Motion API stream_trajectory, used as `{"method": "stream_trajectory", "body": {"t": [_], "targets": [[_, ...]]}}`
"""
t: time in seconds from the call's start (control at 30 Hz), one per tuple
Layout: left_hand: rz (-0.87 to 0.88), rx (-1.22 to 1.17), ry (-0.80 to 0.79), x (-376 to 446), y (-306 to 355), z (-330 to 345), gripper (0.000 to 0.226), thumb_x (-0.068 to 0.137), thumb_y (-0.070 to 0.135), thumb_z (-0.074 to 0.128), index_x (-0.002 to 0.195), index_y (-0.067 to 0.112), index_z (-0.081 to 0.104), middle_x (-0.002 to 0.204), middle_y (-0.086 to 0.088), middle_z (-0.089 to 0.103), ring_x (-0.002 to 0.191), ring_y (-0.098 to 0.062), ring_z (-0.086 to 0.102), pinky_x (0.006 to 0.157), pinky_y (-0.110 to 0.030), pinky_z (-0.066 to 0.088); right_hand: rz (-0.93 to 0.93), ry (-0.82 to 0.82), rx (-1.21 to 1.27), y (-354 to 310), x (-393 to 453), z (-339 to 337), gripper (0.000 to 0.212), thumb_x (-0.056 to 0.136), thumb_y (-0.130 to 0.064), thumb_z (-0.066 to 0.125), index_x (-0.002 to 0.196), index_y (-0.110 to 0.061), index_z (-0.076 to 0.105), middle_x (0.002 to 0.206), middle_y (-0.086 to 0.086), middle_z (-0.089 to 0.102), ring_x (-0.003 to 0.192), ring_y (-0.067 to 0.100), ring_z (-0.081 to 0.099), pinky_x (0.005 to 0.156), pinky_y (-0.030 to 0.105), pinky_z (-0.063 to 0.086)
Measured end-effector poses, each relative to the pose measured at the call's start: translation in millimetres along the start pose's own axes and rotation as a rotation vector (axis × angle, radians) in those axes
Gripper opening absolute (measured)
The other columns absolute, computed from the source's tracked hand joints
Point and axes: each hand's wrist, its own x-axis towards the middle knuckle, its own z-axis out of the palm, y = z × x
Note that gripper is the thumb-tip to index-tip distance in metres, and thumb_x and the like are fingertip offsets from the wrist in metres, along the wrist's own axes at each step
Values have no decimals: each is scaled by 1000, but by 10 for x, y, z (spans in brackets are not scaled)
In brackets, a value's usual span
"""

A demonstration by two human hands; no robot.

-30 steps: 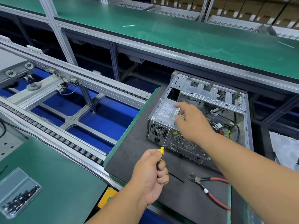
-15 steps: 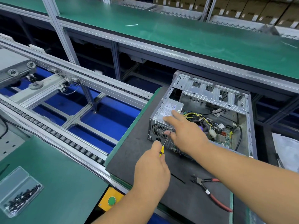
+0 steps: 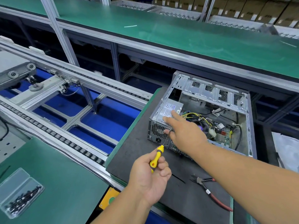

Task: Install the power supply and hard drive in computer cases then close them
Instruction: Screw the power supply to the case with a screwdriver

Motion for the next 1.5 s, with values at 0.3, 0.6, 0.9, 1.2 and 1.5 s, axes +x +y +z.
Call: {"method": "stream_trajectory", "body": {"t": [0.3, 0.6, 0.9, 1.2, 1.5], "targets": [[-88, 179, 78, -4, 68, 45, 28, 103, 17, 51, 124, 11, 66, 61, 1, 32, 44, -10, 20, 38, -18, 14, -30, 13, 0, -14, -14, -51, 39, 103, -43, 52, 139, -39, 40, 160, -6, 30, 98, 39, 68, 72, 46, 57], [22, 340, 106, 97, 117, 28, 24, 104, 15, 51, 122, 10, 66, 58, 1, 35, 45, -10, 21, 38, -19, 16, -26, -1, -43, -2, -13, -19, 47, 103, -38, 52, 146, -41, 34, 167, -4, 22, 98, 39, 68, 71, 45, 57], [842, 1585, 274, 134, 8, -45, 26, 102, 25, 51, 120, 43, 59, 86, 10, 64, 65, -8, 55, 56, -26, 40, -28, -26, -17, 6, -8, -42, 46, 104, -41, 50, 147, -40, 33, 167, -5, 20, 102, 38, 68, 74, 46, 57], [896, 1561, 242, 160, -46, -85, 31, 98, 16, 58, 117, 41, 62, 100, 17, 66, 81, -2, 58, 66, -16, 42, -137, 40, 123, 63, -126, -83, 49, 89, -40, 63, 136, -42, 48, 165, -12, 33, 107, 30, 70, 84, 40, 56], [-38, 221, 66, 73, 176, -28, 26, 94, 24, 60, 103, 2, 71, 70, -7, 48, 54, -15, 39, 45, -24, 29, -241, 112, 220, 84, -182, -124, 6, 92, -20, 75, 96, -23, 77, 147, -8, 59, 112, 19, 71, 82, 35, 58]]}}
